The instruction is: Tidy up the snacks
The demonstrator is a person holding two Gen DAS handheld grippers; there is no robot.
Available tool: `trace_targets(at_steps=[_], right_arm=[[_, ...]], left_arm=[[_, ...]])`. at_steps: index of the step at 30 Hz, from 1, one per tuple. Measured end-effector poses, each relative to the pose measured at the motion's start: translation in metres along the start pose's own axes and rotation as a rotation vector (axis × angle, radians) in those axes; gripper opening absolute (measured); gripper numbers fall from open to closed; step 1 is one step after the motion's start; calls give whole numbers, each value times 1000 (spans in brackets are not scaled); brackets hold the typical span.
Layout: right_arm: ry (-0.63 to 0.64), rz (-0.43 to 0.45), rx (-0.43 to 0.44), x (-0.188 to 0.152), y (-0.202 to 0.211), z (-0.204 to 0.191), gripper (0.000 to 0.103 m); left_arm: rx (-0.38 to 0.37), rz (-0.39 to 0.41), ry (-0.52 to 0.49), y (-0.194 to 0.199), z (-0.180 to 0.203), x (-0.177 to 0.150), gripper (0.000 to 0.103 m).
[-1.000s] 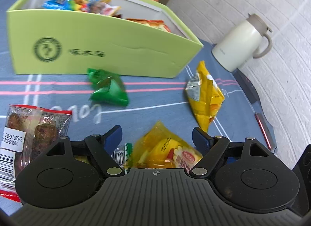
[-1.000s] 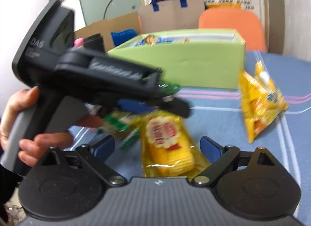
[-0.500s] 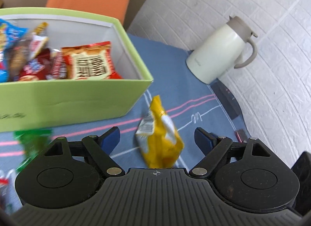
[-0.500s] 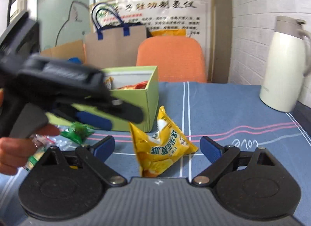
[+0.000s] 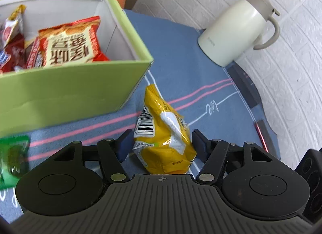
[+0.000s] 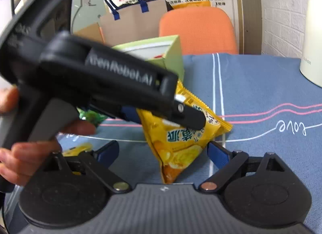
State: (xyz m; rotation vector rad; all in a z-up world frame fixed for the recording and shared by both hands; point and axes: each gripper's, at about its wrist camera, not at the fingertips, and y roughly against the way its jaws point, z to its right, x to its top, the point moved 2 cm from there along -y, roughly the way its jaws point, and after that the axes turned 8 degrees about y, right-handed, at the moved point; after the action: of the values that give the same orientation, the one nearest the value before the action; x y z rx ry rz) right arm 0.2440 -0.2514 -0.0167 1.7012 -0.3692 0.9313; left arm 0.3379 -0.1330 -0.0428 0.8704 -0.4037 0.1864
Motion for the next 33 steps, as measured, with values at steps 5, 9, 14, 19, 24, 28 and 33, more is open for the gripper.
trace_targets(at_steps=[5,9,14,19,24,28,33], right_arm=[[27,17,18,-8,17,-15,93],[38,-7,-28,-12,15,-18,93],[-7,-3,-20,-17,7,-17,93],[56,-3,-53,-19,3,-31,67],[142,76,-104,-4,35,-48,65],[214,151,-98,36,41,-56,66],[290,199,-45,106,-1,-59,66]], left_arm=[[-32,-9,21,17,-8,-25,47],[1,23,12,28,-15,-29,63],[-17,19,55,29,-23,-27,64],[-64,-11,70,26,-24,-35,42],[-137,52,32,60,-10,-37,38],[-140,165,-15,97,0,-14,39],[-87,280,-7,125,-10,48,39]])
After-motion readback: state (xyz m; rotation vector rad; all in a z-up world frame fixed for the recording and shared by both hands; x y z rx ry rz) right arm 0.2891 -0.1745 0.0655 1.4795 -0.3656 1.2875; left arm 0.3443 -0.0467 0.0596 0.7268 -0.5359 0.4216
